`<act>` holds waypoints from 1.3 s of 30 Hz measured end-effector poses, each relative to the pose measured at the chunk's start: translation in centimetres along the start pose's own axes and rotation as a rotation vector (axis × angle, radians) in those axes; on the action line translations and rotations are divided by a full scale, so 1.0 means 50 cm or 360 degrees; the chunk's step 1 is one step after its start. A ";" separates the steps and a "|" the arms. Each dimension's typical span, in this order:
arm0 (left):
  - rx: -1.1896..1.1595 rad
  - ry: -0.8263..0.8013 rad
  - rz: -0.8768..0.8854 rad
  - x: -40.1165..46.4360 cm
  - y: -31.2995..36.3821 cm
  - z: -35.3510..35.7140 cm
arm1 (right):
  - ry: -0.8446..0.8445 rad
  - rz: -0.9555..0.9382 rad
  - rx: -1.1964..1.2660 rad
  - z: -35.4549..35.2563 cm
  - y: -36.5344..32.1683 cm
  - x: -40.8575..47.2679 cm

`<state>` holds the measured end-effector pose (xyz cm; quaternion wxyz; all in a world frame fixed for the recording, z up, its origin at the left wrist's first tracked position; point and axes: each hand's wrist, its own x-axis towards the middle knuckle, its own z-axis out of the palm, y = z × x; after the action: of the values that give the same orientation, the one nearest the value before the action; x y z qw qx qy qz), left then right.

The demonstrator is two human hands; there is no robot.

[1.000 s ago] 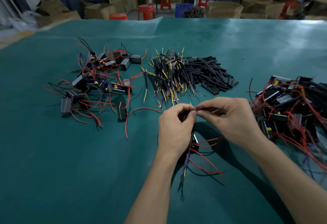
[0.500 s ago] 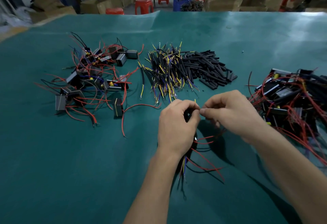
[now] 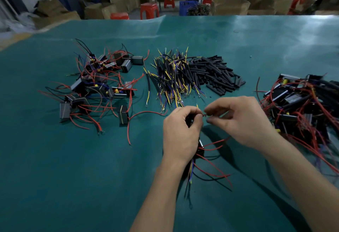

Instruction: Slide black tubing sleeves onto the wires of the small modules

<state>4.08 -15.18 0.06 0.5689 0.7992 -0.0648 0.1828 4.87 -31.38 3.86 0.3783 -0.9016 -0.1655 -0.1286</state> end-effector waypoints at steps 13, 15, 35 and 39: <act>-0.0112 -0.0045 -0.0126 0.002 0.007 -0.003 | 0.0105 -0.0247 -0.0325 0.001 -0.008 -0.001; -0.0110 -0.0054 -0.0075 -0.001 0.008 -0.003 | 0.0061 0.0065 -0.0114 0.000 -0.005 0.002; -0.0462 -0.0084 -0.0119 -0.002 0.021 -0.012 | -0.0201 0.0825 0.1611 -0.007 -0.023 0.009; -0.0442 -0.0179 -0.0174 -0.001 0.018 -0.011 | -0.0274 0.0743 0.1465 -0.026 -0.025 0.010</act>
<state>3.63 -14.99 0.97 0.6786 0.7241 -0.0776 0.0957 4.69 -31.39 5.72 0.7390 -0.6623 -0.0300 0.1198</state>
